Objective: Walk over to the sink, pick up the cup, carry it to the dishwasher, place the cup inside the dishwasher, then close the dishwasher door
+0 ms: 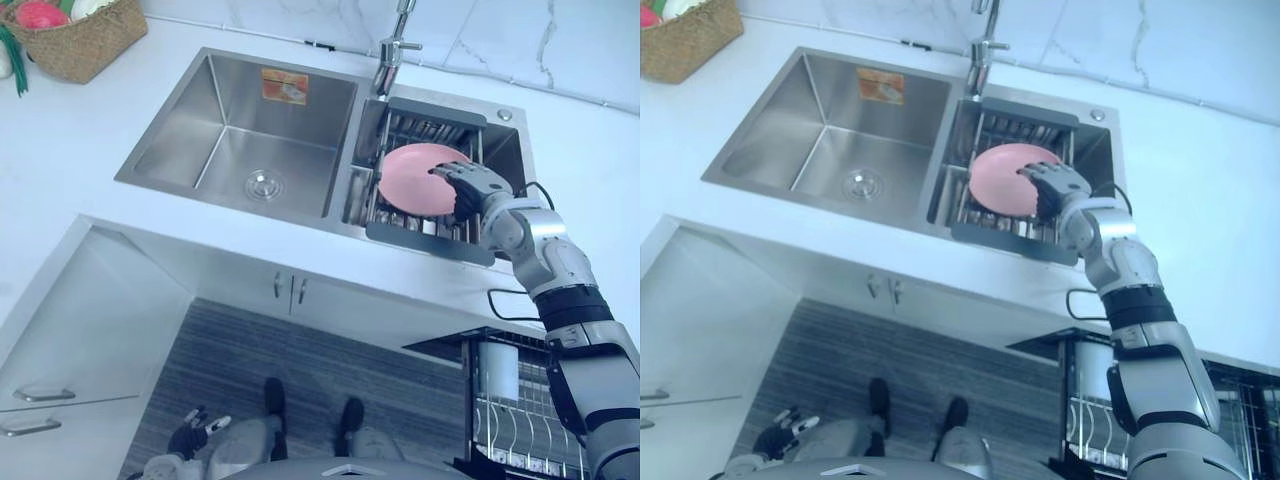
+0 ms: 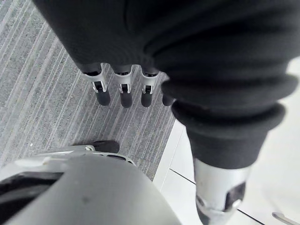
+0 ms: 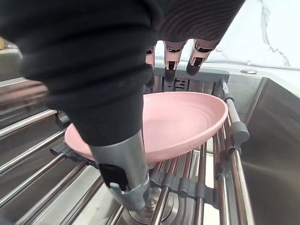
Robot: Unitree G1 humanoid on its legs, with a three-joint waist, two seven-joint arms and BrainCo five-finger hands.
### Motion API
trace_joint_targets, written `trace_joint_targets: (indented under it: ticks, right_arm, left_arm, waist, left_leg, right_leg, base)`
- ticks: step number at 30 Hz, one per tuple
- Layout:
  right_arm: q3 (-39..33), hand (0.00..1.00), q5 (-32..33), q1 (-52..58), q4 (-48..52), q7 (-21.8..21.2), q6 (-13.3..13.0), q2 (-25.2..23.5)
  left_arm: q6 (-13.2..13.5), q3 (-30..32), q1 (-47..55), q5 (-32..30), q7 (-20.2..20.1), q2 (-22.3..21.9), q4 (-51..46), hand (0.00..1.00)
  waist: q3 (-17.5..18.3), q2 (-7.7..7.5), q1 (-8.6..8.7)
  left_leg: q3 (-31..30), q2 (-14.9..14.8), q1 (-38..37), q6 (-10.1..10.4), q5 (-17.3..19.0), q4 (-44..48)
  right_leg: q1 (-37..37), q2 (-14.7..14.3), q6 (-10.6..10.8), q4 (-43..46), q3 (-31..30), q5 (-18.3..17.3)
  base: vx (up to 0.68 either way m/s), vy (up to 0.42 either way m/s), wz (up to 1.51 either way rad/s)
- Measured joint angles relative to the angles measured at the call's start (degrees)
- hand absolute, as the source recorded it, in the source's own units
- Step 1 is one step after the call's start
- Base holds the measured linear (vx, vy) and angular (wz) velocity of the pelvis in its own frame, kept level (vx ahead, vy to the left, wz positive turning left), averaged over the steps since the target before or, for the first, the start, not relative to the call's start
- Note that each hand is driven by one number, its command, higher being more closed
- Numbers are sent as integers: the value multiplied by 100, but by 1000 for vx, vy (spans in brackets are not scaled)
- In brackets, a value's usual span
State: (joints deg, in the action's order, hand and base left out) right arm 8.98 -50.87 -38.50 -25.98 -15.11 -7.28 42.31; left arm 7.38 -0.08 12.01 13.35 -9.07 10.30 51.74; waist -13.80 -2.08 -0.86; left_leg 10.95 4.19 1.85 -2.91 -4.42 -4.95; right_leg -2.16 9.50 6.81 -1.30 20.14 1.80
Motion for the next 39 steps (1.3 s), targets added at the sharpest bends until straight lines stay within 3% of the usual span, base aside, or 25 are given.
trace_joint_targets:
  ticks: [24,25,34,39]
  right_arm:
    - [215,0,-259,-38,-232,-71,4,46]
    - [216,100,-301,-47,-233,-53,3,46]
    - [224,100,-492,-142,-235,503,1,46]
    - [229,100,-715,-142,-235,1046,-45,46]
  left_arm:
    - [1,-4,-72,10,12,5,-4,0]
    - [1,-4,-77,23,14,5,-4,0]
    - [11,-7,-121,54,24,5,-42,0]
    - [57,-9,-123,55,100,3,-58,0]
  waist:
    - [-171,0,-18]
    - [-181,7,-20]
    - [-311,41,-49]
    - [-352,44,-47]
  left_leg:
    - [-60,5,106,5,-19,1]
    - [-71,5,112,5,-24,1]
    - [-147,3,161,56,-65,0]
    - [-154,4,216,19,-92,0]
  right_leg:
    - [75,-1,3,-16,92,0]
    - [81,-2,2,-16,96,0]
    - [98,-10,-4,-12,138,-4]
    - [141,-11,-7,-10,147,4]
  base:
    - [0,0,0]
    - [0,0,5]
    - [-12,-16,4]
    - [-2,-14,0]
